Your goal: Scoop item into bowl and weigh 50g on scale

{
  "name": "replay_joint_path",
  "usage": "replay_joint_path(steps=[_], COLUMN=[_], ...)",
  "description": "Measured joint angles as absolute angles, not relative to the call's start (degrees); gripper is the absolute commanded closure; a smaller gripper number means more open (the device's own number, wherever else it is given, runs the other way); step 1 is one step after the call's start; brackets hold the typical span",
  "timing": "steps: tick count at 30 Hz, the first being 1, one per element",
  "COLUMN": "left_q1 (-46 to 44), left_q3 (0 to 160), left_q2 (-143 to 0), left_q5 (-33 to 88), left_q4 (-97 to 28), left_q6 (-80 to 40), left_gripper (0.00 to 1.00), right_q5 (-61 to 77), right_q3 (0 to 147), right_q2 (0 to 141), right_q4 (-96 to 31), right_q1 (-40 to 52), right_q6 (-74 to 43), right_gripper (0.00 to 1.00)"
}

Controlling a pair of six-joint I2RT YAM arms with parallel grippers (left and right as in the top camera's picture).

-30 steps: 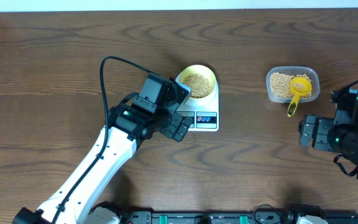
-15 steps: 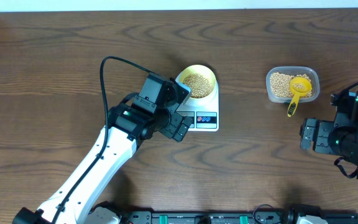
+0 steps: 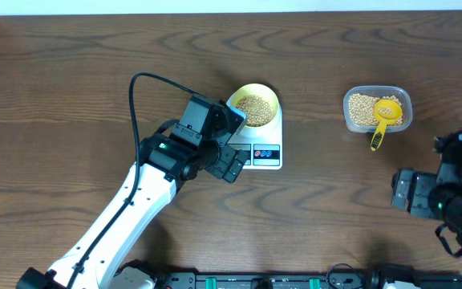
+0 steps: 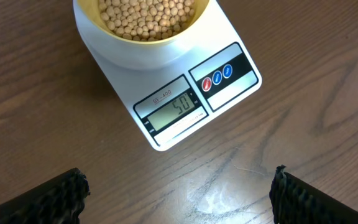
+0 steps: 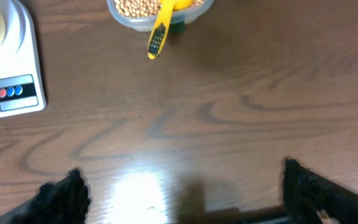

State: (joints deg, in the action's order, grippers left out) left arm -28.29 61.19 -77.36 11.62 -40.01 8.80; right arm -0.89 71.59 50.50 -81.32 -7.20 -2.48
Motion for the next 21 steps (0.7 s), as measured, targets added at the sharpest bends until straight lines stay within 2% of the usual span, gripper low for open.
replay_joint_path(steps=[10, 21], left_q1=[-28.29, -28.29], left_q3=[61.19, 61.19], left_q2=[-77.36, -77.36], left_q5=[11.62, 11.64], left_q4=[-40.03, -40.03], left_q6=[8.82, 8.8], left_gripper=[0.04, 0.04], right_q5=[1.54, 2.66], right_q3=[71.59, 65.32], right_q2=[45.74, 31.79], right_q4=[-82.0, -63.86], right_q1=[-5.13, -2.37], right_q6=[-2.57, -2.44], right_gripper=[0.01, 0.01])
